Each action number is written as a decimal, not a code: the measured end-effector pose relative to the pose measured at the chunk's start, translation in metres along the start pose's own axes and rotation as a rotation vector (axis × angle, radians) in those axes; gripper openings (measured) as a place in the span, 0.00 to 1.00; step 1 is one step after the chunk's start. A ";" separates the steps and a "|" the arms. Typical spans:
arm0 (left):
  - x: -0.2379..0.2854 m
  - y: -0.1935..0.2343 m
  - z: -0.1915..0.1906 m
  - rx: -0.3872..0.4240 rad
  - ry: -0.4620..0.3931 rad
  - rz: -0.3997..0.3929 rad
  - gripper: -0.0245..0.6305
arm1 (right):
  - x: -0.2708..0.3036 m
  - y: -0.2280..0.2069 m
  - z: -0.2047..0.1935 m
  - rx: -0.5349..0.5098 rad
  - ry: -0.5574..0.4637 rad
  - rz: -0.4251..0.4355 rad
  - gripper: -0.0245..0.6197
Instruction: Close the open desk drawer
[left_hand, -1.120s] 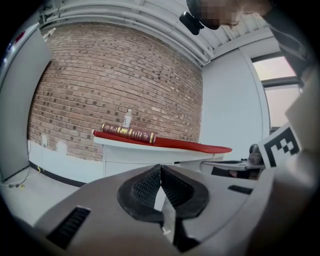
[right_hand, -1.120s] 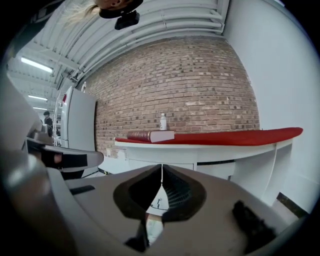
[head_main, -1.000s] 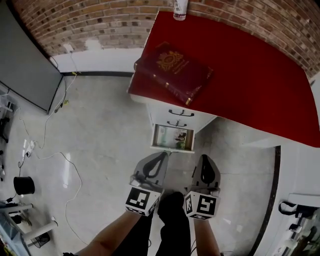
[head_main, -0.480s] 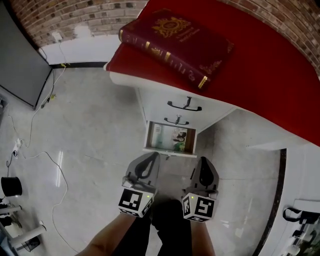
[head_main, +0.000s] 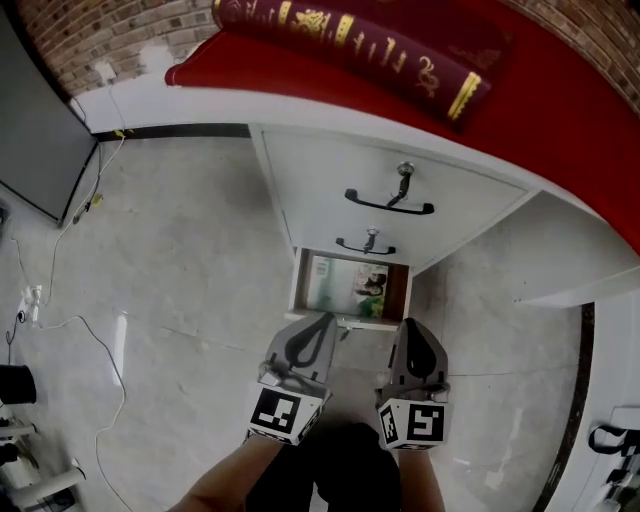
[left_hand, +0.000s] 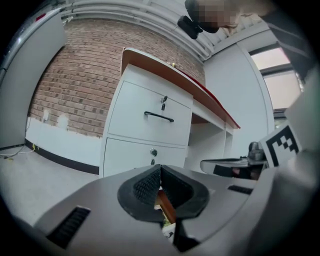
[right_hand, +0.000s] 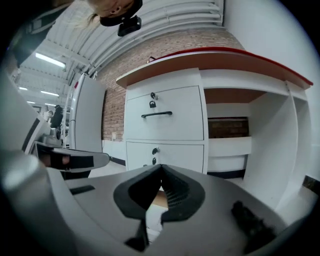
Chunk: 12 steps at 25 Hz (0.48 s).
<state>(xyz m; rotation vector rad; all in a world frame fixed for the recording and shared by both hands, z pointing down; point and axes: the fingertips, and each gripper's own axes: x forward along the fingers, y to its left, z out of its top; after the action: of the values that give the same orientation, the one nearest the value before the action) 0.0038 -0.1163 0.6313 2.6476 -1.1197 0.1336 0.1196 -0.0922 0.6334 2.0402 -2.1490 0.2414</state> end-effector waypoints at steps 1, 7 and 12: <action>0.002 0.005 -0.011 0.010 0.004 -0.004 0.05 | 0.005 0.001 -0.009 0.004 0.002 0.013 0.05; 0.014 0.035 -0.074 0.027 0.030 -0.034 0.05 | 0.027 0.000 -0.068 -0.025 -0.011 0.073 0.05; 0.029 0.048 -0.119 0.014 0.059 -0.094 0.05 | 0.044 -0.009 -0.105 -0.026 -0.048 0.077 0.05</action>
<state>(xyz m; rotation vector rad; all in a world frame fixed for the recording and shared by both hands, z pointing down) -0.0079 -0.1352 0.7612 2.6842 -0.9776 0.2000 0.1275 -0.1108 0.7459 1.9720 -2.2498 0.1754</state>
